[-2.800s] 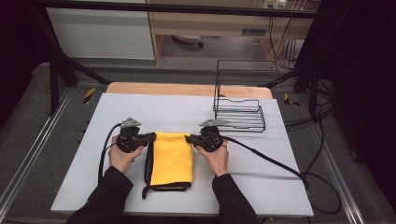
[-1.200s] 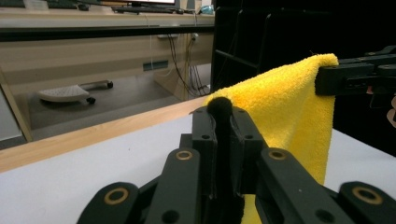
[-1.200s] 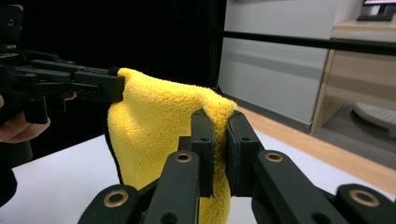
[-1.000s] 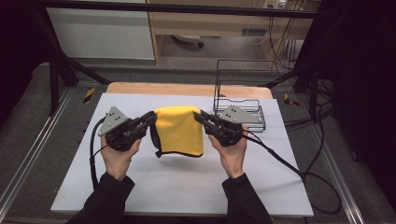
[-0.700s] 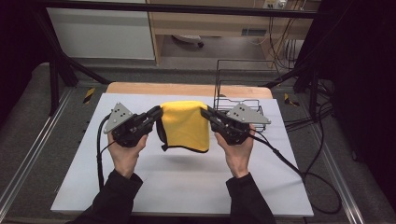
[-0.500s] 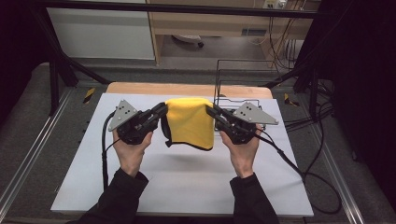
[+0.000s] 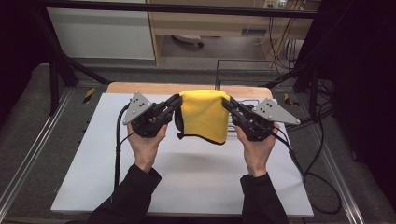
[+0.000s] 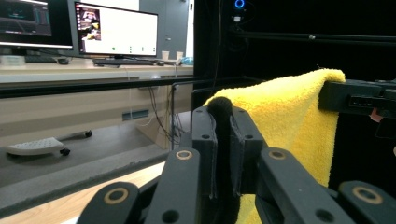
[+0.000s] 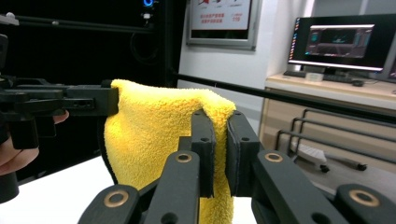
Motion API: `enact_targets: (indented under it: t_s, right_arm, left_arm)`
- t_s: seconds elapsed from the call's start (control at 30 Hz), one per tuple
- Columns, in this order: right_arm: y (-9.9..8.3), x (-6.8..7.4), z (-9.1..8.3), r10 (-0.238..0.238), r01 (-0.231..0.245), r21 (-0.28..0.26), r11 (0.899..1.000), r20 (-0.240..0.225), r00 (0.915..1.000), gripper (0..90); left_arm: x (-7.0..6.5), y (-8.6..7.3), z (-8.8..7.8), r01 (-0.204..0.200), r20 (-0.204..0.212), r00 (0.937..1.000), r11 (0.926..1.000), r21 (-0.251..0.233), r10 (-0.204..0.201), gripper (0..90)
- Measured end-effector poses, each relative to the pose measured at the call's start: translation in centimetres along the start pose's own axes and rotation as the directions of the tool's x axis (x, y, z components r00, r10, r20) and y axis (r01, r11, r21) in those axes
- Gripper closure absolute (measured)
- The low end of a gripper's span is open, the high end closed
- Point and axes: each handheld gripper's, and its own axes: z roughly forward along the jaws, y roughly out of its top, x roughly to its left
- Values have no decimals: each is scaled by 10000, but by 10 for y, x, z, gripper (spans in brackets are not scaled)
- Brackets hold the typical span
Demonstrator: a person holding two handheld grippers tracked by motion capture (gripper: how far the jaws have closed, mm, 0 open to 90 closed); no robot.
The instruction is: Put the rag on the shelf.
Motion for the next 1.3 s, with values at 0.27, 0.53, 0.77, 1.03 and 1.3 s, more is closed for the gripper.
enact_targets:
  t_s: [0.27,0.53,0.77,1.03,1.3]
  right_arm:
    - [12,-15,-16,-97,112,-313,9994,465,9989,838]
    - [26,-31,-29,-179,232,-563,9981,930,9955,838]
    - [39,-46,-36,-256,350,-714,9968,1287,9913,838]
    - [58,-61,-45,-305,458,-907,9948,1628,9862,838]
    - [73,-76,-49,-424,624,-999,9930,1911,9806,838]
  left_arm:
    - [-15,11,20,-58,308,9995,9999,-159,63,820]
    - [-28,25,41,-176,581,9981,9992,-355,196,820]
    - [-36,41,56,-107,818,9965,9985,-530,150,819]
    - [-51,60,70,-432,904,9947,9963,-742,499,819]
    - [-59,77,86,-532,925,9938,9943,-923,617,819]
